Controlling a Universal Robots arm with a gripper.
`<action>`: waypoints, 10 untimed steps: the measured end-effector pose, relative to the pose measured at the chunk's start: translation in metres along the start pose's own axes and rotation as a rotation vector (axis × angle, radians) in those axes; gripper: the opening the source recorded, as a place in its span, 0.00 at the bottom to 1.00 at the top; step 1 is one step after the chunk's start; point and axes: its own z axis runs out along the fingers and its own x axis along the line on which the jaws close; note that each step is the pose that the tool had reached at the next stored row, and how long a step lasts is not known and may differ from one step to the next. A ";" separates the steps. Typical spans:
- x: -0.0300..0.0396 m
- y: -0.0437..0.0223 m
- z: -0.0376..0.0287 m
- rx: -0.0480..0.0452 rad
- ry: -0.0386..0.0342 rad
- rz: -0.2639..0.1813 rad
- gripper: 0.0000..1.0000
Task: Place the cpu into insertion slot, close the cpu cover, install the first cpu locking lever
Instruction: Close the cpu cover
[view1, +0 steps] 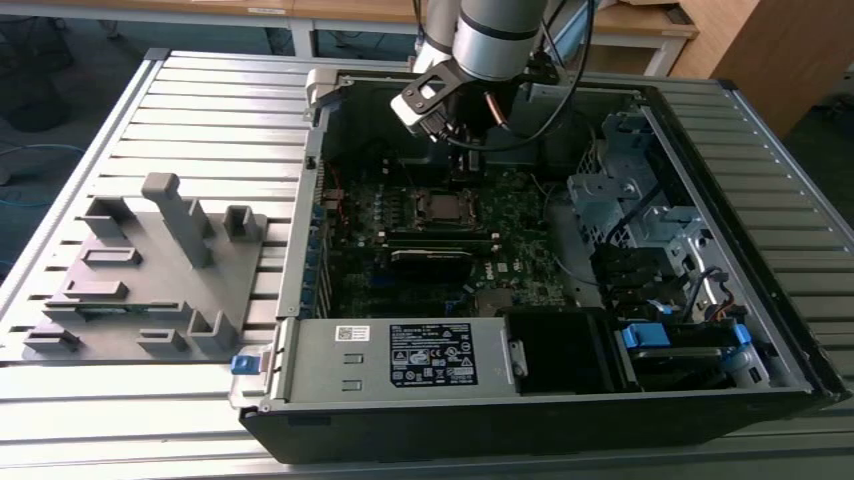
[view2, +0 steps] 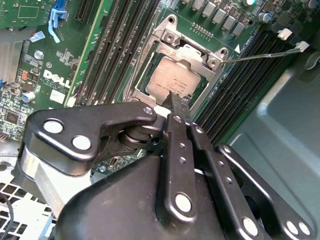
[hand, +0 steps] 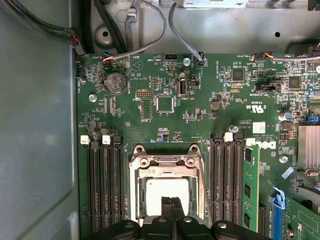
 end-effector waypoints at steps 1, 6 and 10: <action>0.0000 0.0000 0.0000 0.0001 0.0000 0.000 0.10; 0.0000 -0.0020 0.0006 -0.0048 0.0006 -0.005 0.10; -0.0001 -0.0028 0.0012 -0.0173 0.0020 -0.006 0.10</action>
